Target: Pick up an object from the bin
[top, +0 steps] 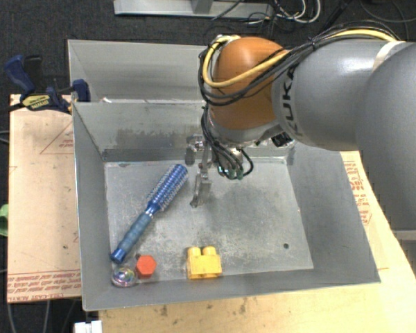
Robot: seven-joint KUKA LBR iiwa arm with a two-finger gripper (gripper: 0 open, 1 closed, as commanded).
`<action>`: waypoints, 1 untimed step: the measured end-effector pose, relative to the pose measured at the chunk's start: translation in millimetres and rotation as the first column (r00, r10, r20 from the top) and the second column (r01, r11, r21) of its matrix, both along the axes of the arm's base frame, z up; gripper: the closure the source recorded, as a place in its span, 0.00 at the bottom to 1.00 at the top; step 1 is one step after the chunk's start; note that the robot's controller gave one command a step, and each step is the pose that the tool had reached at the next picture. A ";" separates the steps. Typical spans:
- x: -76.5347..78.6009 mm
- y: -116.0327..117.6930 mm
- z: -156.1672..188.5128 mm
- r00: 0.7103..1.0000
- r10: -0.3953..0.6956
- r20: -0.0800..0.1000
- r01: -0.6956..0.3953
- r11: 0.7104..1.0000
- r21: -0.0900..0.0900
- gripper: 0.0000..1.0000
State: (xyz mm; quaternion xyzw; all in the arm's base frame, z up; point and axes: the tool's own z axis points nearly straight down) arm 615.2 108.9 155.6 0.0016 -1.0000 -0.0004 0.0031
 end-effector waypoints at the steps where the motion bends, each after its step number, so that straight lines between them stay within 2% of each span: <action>1: -10.8 15.6 -45.5 0.962 0.275 0.007 -0.275 0.962 0.000 0.00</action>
Offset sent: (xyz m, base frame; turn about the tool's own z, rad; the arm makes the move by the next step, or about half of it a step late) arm -0.0107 0.0146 -0.0444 -0.2788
